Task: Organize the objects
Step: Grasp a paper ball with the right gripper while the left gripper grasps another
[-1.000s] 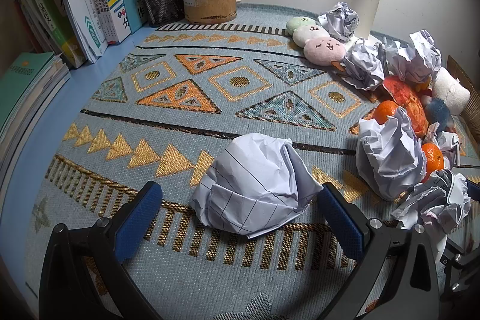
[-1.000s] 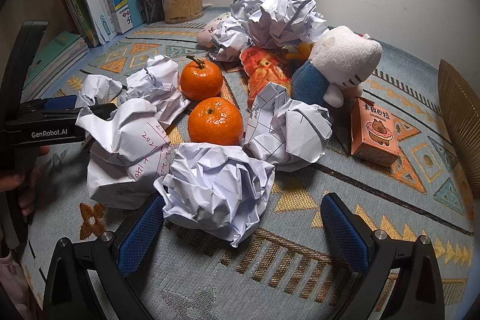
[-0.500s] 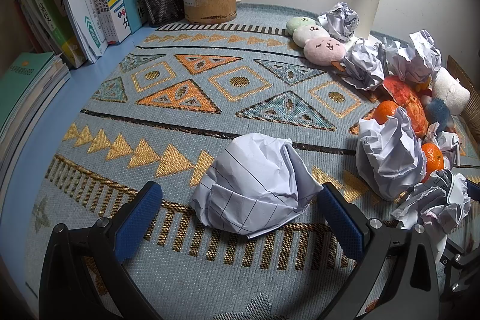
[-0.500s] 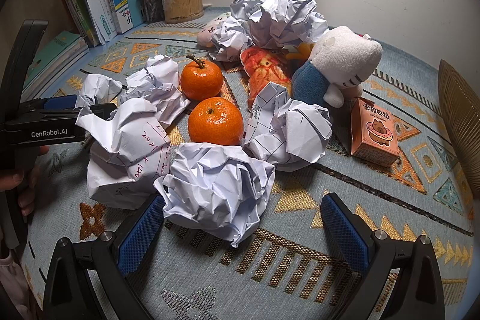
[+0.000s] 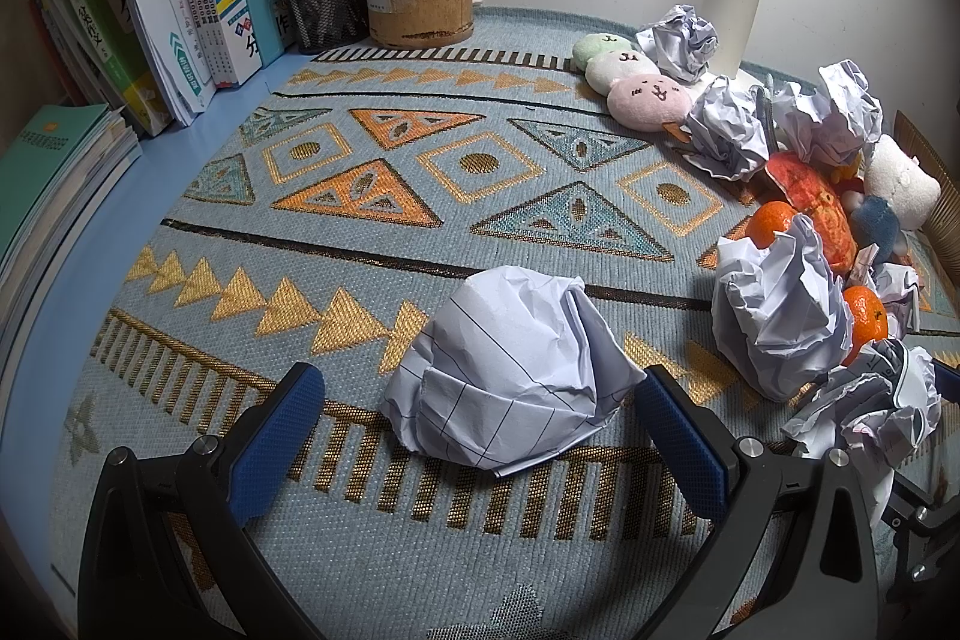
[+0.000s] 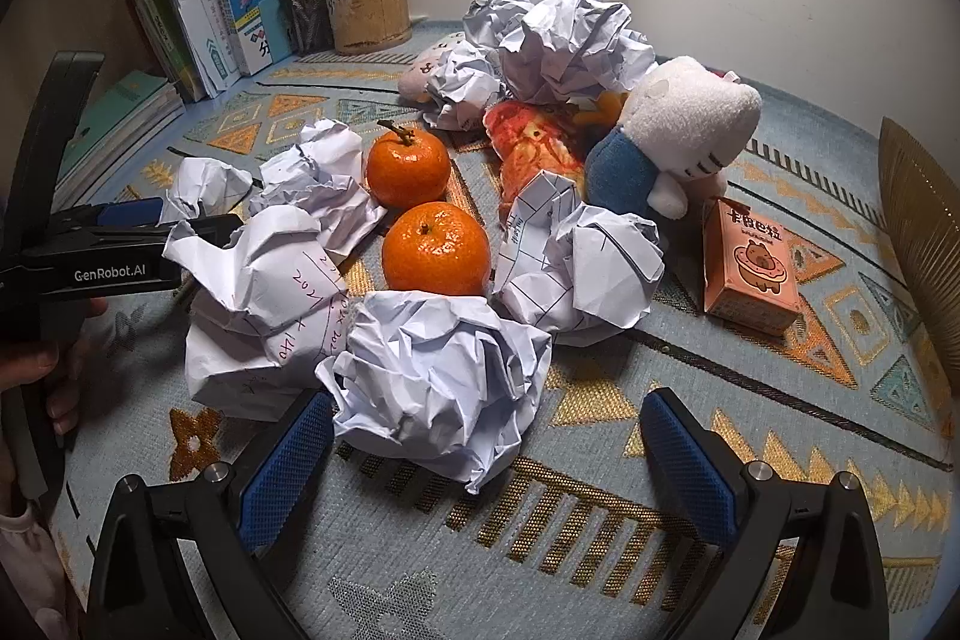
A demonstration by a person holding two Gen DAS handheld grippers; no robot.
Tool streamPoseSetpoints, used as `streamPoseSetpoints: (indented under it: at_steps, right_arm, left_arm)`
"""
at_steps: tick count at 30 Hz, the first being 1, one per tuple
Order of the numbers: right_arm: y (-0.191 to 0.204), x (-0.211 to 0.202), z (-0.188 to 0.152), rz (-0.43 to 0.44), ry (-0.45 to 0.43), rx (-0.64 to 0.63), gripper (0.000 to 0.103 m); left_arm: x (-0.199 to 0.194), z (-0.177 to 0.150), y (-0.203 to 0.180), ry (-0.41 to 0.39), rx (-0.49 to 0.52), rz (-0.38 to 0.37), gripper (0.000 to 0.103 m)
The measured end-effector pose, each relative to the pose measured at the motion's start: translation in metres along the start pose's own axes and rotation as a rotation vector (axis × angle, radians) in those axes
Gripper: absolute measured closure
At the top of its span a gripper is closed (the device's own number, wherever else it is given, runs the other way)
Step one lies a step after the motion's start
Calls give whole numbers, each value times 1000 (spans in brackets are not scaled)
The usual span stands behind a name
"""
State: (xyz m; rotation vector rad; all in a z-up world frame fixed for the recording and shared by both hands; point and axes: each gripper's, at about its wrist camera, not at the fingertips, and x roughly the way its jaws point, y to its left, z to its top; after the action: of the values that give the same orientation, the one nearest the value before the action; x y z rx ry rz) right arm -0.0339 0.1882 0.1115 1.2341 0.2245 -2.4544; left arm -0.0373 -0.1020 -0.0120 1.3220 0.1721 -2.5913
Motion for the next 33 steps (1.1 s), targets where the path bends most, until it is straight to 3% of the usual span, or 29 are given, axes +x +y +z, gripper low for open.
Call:
streamPoseSetpoints:
  at_steps: [3,5,6,7,8,10,15,19,28,31,33]
  right_arm:
    - [-2,0,2,-7,-5,20,4]
    - [-5,-6,4,19,-46,52,35]
    - [-6,-10,5,68,-73,69,52]
    - [-7,-11,5,115,-89,86,52]
    - [-6,-13,5,142,-98,91,52]
    - [-5,-22,3,171,-147,95,52]
    - [-16,-52,-7,274,-320,139,52]
    - [-20,-64,-12,334,-397,157,51]
    - [-9,-67,-11,252,-395,106,51]
    - [-14,-67,-12,242,-403,130,51]
    - [-22,-62,-11,178,-378,186,51]
  left_arm:
    - [0,0,0,0,0,0,0]
    - [0,0,0,-3,3,-9,4]
    - [-4,0,-1,-22,11,-28,15]
    - [-10,0,-2,-59,18,-39,62]
    - [-14,0,-3,-76,23,-66,64]
    - [-20,-1,-3,-112,25,-107,64]
    - [-41,-6,5,-226,-8,-130,61]
    - [-49,-7,10,-275,-32,-134,58]
    - [-77,-18,14,-436,-51,-100,56]
    - [-79,-18,13,-448,-49,-88,56]
    - [-84,-21,13,-477,-61,-52,56]
